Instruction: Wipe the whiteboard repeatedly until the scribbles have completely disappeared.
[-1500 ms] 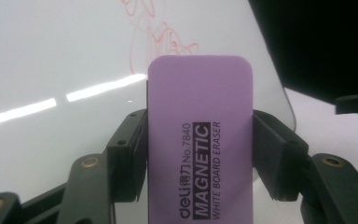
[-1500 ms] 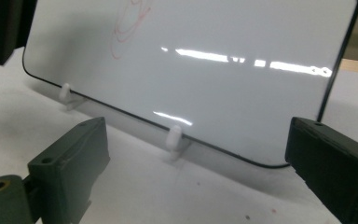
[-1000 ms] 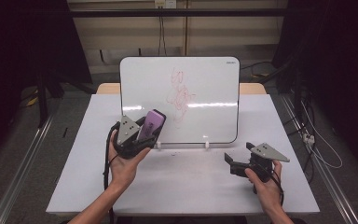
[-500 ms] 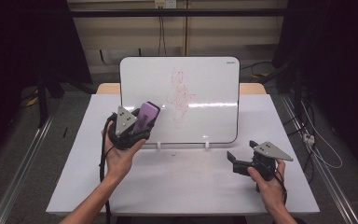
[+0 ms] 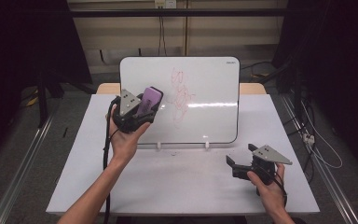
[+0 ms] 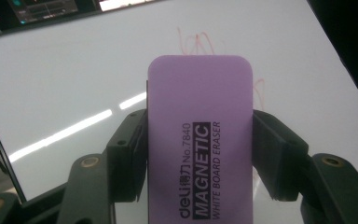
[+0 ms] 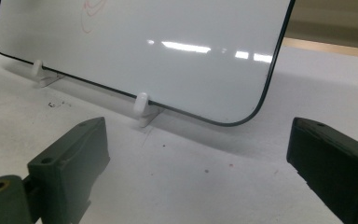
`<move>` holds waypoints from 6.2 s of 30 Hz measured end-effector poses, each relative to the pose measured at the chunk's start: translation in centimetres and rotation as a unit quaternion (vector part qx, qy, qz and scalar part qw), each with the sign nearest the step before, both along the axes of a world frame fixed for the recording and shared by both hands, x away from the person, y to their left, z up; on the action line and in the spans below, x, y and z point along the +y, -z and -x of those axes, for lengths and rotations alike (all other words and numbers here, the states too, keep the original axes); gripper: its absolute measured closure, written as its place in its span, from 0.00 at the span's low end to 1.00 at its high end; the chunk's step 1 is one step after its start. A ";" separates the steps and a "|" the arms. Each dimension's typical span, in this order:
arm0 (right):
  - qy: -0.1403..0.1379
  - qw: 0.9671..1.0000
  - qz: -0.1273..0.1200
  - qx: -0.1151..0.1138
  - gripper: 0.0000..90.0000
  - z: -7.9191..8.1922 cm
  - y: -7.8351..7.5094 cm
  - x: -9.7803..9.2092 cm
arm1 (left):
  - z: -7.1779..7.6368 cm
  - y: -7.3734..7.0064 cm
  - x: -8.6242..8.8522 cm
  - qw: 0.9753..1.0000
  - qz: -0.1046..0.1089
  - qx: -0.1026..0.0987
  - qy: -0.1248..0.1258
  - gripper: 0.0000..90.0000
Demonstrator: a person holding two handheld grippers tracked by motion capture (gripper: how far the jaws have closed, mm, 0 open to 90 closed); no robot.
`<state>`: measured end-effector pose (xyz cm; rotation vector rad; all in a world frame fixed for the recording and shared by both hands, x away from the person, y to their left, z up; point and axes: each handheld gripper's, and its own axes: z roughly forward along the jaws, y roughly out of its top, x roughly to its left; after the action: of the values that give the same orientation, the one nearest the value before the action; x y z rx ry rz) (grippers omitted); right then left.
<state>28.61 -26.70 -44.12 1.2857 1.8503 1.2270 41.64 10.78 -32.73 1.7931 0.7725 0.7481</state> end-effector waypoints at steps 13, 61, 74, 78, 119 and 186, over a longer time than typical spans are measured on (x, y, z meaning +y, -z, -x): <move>-0.007 1.000 0.000 0.001 0.06 0.0 0.0 0.0 | -2.5 -1.2 -1.6 1.000 0.009 0.017 0.001 0.46; -0.018 1.000 -0.003 0.015 0.06 -0.2 0.5 -0.2 | -9.4 -2.5 -7.3 0.989 -0.123 -0.017 -0.074 0.46; -0.025 1.000 -0.001 0.016 0.06 -0.4 0.5 0.0 | -7.4 -0.4 -9.6 0.986 -0.165 -0.020 -0.033 0.46; -0.024 1.000 -0.002 0.016 0.06 -0.3 0.5 -0.1 | -8.1 -1.1 -9.1 0.986 -0.163 -0.030 -0.037 0.46; -0.028 0.999 -0.006 0.019 0.06 -0.3 0.6 0.0 | -9.8 -2.4 -9.1 0.986 -0.137 -0.076 -0.065 0.46; -0.028 0.999 -0.005 0.023 0.06 -0.3 0.7 0.1 | -5.6 2.3 -11.0 0.972 -0.208 -0.112 0.015 0.46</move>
<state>28.92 -26.58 -44.82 1.2850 1.9281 1.2470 47.24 -0.17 -35.07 2.0365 0.4575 1.1332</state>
